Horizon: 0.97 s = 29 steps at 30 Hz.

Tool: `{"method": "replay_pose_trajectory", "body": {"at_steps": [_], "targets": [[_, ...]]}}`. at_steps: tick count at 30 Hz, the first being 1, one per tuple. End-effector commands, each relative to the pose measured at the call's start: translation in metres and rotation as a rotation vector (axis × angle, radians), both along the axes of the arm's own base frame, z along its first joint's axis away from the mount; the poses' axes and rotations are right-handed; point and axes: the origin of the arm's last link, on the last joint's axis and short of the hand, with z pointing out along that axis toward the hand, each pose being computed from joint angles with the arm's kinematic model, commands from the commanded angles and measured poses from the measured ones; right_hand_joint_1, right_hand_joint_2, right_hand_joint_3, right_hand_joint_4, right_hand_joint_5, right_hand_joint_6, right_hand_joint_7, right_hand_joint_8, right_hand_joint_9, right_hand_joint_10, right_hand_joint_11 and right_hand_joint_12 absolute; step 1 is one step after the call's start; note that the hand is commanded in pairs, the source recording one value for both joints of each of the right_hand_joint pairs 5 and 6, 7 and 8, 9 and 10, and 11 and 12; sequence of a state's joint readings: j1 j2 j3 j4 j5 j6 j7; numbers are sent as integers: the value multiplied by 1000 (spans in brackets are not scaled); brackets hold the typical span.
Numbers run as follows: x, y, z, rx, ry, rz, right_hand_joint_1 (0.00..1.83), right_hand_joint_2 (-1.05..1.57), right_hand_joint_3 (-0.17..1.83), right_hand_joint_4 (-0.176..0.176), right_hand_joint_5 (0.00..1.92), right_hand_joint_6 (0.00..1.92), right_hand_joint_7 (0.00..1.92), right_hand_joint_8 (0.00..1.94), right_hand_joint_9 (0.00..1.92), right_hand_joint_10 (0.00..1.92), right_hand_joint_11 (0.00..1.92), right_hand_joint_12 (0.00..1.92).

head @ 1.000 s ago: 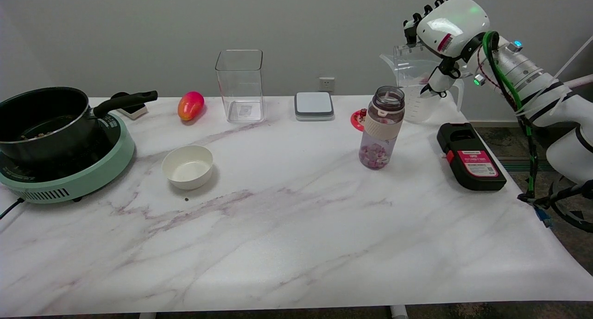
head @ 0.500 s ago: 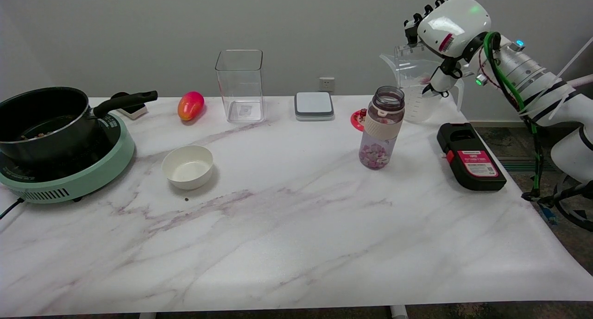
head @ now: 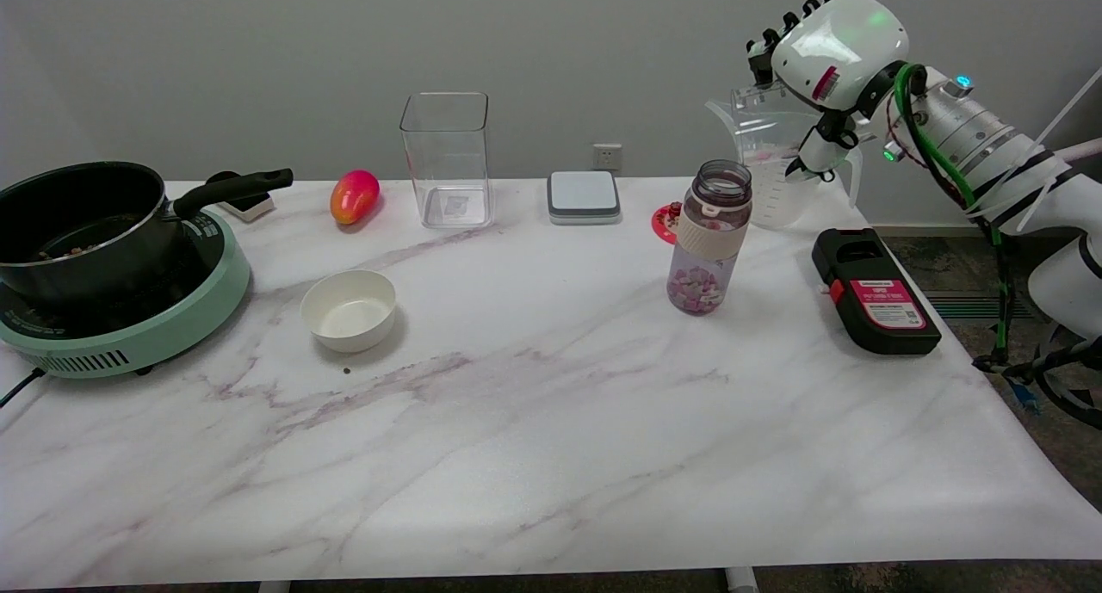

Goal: Pour the contents of the measuring cup into the bottle.

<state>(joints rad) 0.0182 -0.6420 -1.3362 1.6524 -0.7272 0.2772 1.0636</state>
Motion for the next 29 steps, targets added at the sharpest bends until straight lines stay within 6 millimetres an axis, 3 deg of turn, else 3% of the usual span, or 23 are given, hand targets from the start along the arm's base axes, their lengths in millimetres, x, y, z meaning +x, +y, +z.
{"method": "replay_pose_trajectory", "body": {"at_steps": [1, 18, 23, 26, 29], "targets": [[-1, 1, -4, 16, 36, -3, 1485, 566, 1033, 0, 1501, 1501, 1533, 1533, 1435, 1435, 1232, 1232], [-4, 1, -1, 9, 40, -13, 1483, 570, 1041, 0, 1506, 1506, 1533, 1533, 1436, 1436, 1233, 1233], [-1, 4, 10, -36, -83, -8, 1483, 571, 1044, 0, 1513, 1513, 1535, 1535, 1438, 1438, 1234, 1234], [1, 15, 20, -91, -206, 17, 1482, 583, 1032, 0, 1527, 1527, 1542, 1542, 1445, 1445, 1237, 1237], [-3, 40, 30, -149, -315, 48, 1458, 716, 919, 0, 1578, 1578, 1579, 1579, 1474, 1474, 1253, 1253]]}}
